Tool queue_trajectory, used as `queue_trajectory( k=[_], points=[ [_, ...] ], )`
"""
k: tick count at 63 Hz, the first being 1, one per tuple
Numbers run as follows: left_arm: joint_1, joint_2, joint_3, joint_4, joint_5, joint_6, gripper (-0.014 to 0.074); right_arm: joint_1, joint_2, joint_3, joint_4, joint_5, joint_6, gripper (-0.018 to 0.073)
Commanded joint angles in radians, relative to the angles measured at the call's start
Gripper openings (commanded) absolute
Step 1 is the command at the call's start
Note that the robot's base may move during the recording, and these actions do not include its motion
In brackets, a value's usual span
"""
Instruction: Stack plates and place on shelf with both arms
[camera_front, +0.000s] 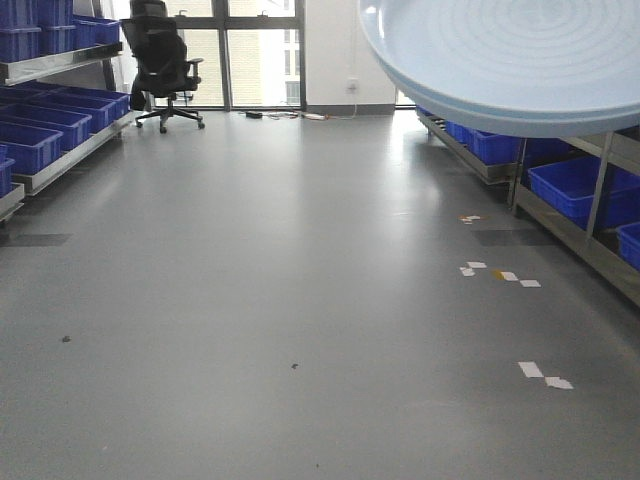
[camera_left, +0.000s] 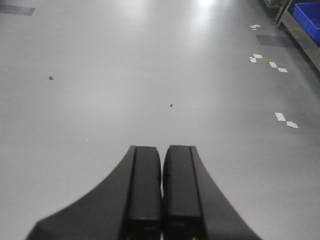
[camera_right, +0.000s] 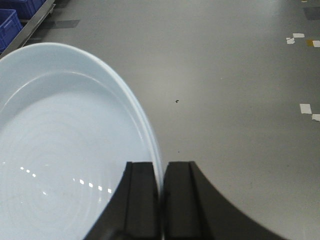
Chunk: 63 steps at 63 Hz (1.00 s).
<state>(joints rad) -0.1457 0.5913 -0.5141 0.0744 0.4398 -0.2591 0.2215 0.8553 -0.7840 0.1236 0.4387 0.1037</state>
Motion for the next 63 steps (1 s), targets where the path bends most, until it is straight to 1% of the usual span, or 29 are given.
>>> queue_trajectory(
  k=[1,63],
  points=[
    [0.000,-0.001,-0.027,-0.002,-0.081,-0.007,0.0091,-0.007,-0.013,-0.031,0.003,-0.097,-0.005,0.0048],
    [0.000,-0.001,-0.027,-0.002,-0.081,-0.007,0.0091,-0.007,-0.013,-0.031,0.003,-0.097,-0.005,0.0048]
  ],
)
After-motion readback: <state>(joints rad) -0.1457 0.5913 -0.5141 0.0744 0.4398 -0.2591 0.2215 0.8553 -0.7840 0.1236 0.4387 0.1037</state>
